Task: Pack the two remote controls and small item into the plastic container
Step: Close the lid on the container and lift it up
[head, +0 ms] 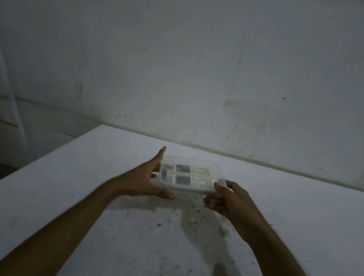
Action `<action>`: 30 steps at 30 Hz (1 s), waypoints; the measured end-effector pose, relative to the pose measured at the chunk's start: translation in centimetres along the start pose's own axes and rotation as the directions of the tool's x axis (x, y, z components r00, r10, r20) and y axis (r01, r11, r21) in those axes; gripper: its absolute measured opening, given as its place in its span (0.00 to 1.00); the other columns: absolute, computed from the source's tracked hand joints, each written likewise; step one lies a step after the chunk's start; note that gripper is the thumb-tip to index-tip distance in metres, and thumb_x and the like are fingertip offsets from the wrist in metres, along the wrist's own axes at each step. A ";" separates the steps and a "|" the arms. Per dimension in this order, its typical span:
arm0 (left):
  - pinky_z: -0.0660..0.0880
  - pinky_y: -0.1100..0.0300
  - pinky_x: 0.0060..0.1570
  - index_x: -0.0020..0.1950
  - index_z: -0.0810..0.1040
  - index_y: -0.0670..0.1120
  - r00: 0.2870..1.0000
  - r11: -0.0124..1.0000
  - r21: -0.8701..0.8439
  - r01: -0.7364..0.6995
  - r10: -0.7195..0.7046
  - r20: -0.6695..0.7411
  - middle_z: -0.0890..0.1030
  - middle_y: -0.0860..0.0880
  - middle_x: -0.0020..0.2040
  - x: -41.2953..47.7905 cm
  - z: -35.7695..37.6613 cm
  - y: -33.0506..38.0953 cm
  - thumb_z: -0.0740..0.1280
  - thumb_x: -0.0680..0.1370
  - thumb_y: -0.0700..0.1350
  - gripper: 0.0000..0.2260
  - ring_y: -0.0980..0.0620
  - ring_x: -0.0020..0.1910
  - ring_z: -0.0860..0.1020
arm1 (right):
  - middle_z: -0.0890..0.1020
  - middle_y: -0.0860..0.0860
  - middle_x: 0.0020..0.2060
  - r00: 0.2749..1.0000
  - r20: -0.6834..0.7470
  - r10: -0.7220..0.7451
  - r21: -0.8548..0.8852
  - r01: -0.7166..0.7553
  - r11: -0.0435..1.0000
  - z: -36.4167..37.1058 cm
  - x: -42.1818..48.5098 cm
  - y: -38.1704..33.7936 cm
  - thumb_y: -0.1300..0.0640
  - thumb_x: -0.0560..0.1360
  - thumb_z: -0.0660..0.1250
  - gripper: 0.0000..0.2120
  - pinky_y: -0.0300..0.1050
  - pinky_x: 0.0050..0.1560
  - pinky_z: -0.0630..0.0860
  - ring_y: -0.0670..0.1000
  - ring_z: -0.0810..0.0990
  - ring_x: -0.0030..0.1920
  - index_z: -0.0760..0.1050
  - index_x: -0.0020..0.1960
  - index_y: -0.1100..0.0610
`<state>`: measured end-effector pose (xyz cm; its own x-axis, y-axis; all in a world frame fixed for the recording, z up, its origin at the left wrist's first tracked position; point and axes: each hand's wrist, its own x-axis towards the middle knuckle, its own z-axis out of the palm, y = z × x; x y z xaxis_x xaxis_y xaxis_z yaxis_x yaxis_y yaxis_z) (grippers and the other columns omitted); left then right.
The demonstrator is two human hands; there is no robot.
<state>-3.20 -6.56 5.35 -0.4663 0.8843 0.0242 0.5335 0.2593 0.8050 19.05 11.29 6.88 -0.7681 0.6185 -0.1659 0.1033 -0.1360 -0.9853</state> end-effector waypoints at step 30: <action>0.42 0.40 0.79 0.83 0.51 0.59 0.857 0.655 0.569 0.497 -0.268 -0.441 0.47 0.50 0.85 9.0 -6.9 -12.6 0.45 0.81 0.69 0.32 0.44 0.83 0.46 | 0.86 0.65 0.40 0.970 -0.131 0.204 -0.066 -0.214 0.975 13.8 21.4 -1.9 0.61 0.81 0.60 0.09 0.40 0.23 0.77 0.54 0.83 0.27 0.75 0.56 0.64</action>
<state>-18.95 -4.51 -0.48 -0.8533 0.5172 0.0663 0.5191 0.8306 0.2016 -6.33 14.13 5.72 -0.6415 0.6736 -0.3672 0.3063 -0.2140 -0.9276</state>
